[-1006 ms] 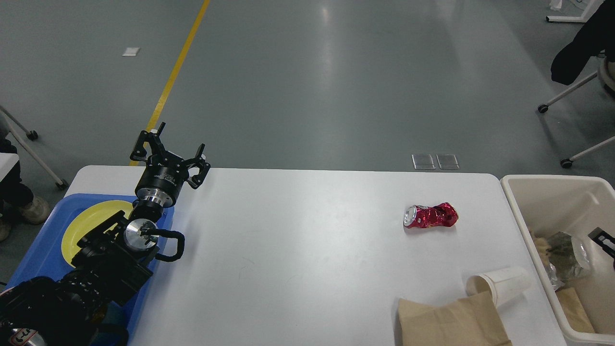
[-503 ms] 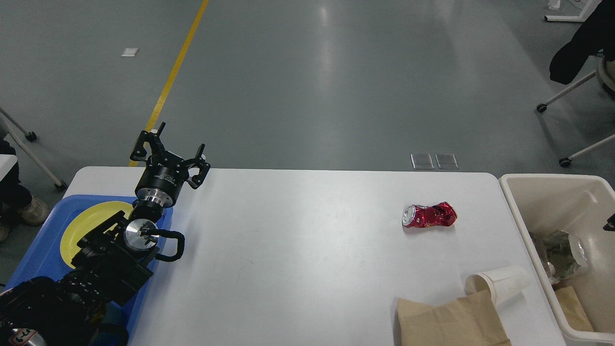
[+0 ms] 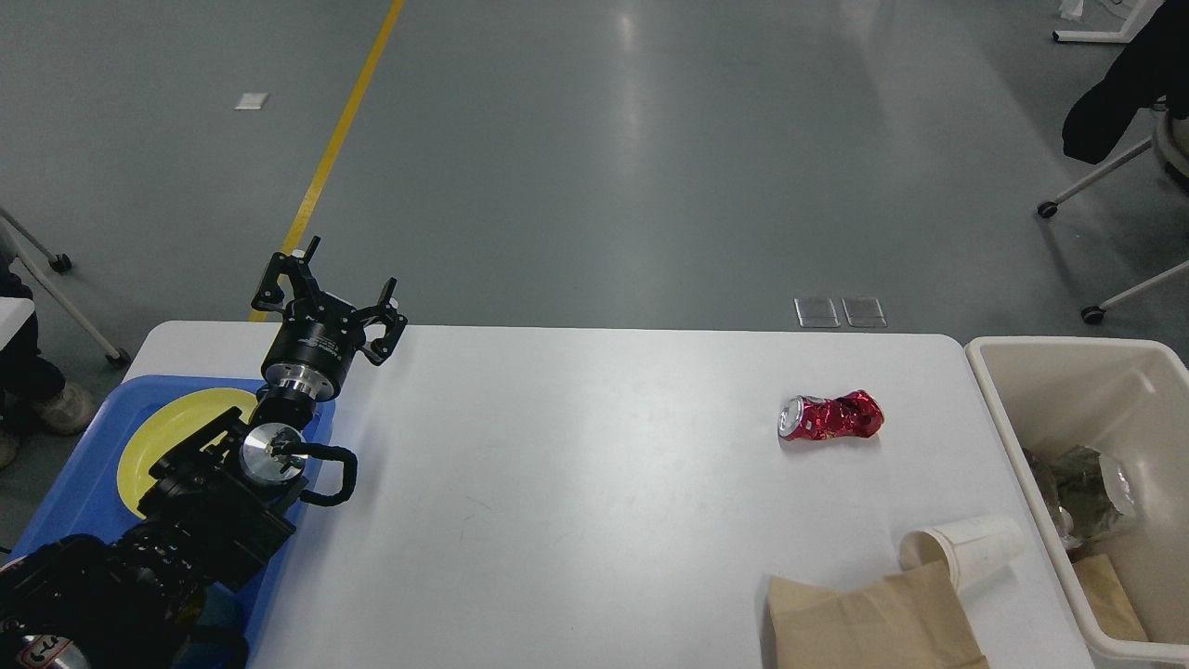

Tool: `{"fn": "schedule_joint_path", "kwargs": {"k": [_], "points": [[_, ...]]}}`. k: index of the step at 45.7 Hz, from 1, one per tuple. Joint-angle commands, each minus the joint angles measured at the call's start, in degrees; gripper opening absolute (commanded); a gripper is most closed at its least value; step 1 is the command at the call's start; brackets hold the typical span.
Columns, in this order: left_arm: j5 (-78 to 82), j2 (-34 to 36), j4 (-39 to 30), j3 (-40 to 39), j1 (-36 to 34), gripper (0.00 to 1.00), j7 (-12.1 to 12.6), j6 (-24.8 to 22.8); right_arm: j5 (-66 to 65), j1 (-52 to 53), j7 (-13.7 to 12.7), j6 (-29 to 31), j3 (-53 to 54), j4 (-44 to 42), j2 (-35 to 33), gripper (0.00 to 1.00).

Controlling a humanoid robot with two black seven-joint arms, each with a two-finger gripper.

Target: Tidy desktop

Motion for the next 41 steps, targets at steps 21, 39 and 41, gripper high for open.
{"fn": "schedule_joint_path", "kwargs": {"k": [21,39,41], "points": [[0.0,0.0,0.0,0.0,0.0,0.97,0.0,0.0,34.5,-12.1,0.2,1.1,1.2,13.4,1.3,0.99],[0.0,0.0,0.0,0.0,0.0,0.97,0.0,0.0,34.5,-15.2,0.2,-2.4,9.3,5.6,16.5,1.00],[0.0,0.0,0.0,0.0,0.0,0.97,0.0,0.0,34.3,-16.7,0.2,-2.5,11.1,3.2,18.1,1.00]]}}
